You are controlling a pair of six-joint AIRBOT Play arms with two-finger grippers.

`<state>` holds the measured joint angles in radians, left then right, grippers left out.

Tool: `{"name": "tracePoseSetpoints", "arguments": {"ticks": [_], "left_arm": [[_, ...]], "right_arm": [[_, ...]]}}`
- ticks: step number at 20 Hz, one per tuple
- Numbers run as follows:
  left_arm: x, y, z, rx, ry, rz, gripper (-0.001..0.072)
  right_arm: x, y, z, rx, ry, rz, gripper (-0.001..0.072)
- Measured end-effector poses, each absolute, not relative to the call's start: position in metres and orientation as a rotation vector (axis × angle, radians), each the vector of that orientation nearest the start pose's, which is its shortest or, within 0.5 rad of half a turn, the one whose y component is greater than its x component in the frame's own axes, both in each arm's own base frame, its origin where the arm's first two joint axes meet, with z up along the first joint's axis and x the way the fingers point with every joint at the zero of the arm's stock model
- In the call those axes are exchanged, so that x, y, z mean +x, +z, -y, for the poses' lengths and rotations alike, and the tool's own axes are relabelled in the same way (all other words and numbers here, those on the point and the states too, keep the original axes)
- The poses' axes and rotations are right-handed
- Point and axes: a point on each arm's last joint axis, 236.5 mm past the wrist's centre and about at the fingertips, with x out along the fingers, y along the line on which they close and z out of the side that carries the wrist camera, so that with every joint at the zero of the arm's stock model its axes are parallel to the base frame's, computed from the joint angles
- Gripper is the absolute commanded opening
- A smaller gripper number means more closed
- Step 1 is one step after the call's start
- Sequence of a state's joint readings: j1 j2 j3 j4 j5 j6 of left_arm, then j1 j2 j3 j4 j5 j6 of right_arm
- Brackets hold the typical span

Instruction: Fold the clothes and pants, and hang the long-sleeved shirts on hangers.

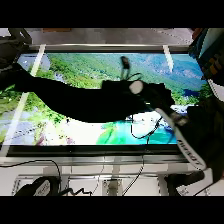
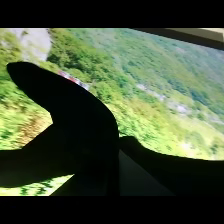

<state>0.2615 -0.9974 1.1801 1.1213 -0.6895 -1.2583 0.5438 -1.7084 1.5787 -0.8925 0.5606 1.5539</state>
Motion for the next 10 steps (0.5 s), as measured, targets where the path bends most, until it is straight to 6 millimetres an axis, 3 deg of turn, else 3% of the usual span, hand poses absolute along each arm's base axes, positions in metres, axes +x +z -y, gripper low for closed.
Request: {"name": "tracePoseSetpoints", "arguments": {"ticks": [5,8,10], "left_arm": [[0.420,0.225,-0.006,-0.295,-0.150,-0.486,0.0011],[0.415,0.231,0.011,-0.362,-0.211,-0.488,0.0011],[0.414,0.232,0.017,-0.386,-0.233,-0.491,0.0012]], "right_arm": [[0.443,0.054,-0.498,0.478,0.805,-0.894,0.0018],[0.418,0.036,-0.546,0.504,0.849,-0.941,0.0018],[0.403,0.029,-0.567,0.516,0.869,-0.948,0.0018]]}}
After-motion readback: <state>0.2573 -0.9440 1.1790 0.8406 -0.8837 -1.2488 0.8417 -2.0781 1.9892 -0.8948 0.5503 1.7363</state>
